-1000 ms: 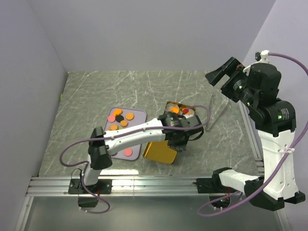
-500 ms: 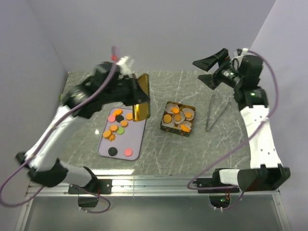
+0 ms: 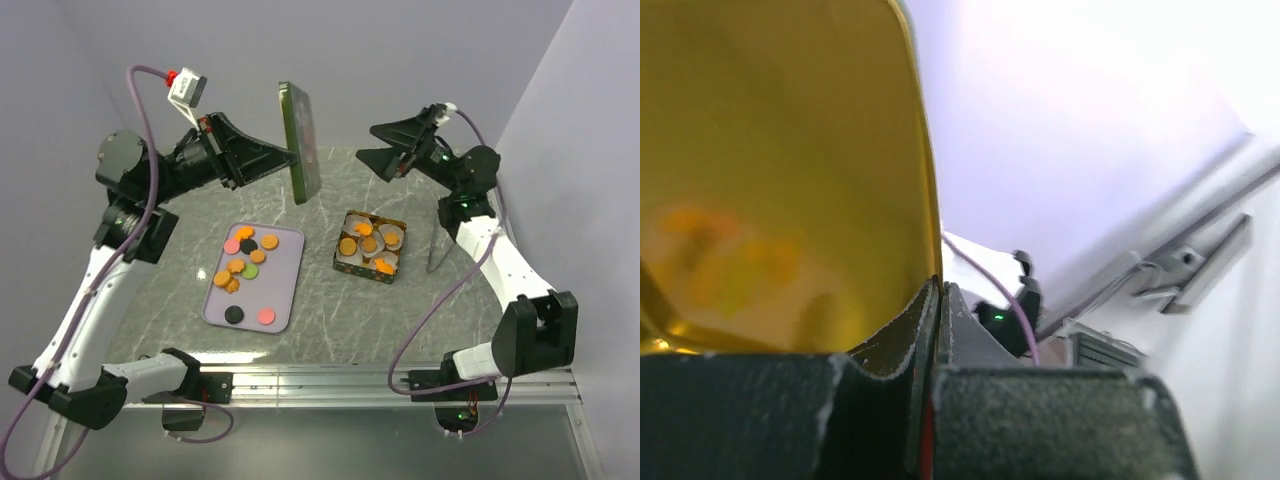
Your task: Pack the cookies
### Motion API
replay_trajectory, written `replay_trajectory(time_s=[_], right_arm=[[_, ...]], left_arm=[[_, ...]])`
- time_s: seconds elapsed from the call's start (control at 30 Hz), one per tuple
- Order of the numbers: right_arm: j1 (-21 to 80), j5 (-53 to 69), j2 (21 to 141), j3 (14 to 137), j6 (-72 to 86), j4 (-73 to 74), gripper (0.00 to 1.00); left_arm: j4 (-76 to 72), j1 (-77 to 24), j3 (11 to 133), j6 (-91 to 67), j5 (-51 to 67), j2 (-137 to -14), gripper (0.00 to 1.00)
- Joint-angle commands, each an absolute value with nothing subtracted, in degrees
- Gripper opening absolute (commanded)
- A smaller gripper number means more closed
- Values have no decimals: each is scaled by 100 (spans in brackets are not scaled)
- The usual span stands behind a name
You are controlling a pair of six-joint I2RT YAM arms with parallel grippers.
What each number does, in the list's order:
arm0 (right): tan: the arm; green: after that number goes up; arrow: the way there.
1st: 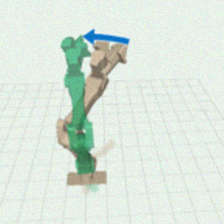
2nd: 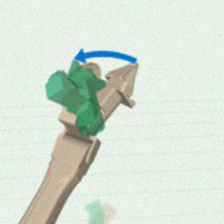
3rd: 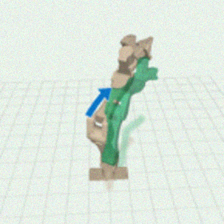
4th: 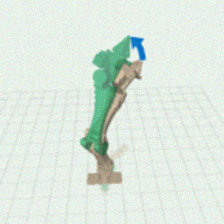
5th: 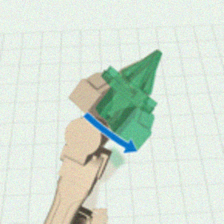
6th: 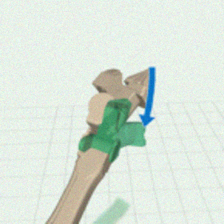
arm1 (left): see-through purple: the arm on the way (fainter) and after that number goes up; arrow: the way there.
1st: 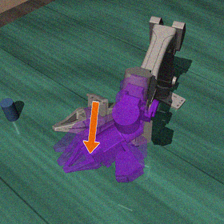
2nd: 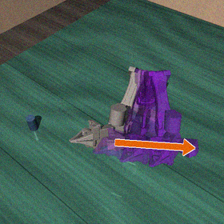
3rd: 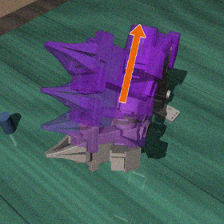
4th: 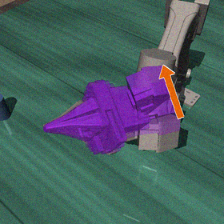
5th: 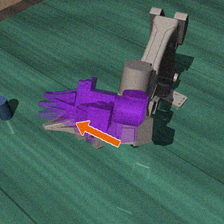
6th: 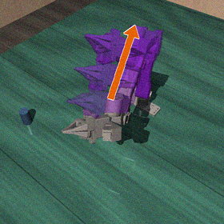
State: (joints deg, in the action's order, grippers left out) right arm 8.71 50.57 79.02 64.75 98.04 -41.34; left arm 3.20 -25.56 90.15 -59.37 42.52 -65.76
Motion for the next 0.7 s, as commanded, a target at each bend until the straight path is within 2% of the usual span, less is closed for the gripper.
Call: replay_trajectory(time_s=[0.0,0.13,0.33,0.5,0.67], right_arm=[[1238,5256,8286,6943,10230,-5666,100],[1467,5343,8884,7303,10493,-6336,99],[1512,5142,9430,7471,11406,-7715,97],[1591,4835,9886,7760,12380,-8996,90],[1749,4526,10107,8217,12999,-9562,86]], left_arm=[[-2454,-2435,8719,-7214,5132,-6767,0],[-3532,-2400,8779,-8075,5273,-7144,0],[-3358,-2356,9246,-8270,5388,-7470,0],[-4454,-2268,8904,-8946,5326,-7558,0],[-5308,-2171,8728,-9720,5309,-7769,0]])
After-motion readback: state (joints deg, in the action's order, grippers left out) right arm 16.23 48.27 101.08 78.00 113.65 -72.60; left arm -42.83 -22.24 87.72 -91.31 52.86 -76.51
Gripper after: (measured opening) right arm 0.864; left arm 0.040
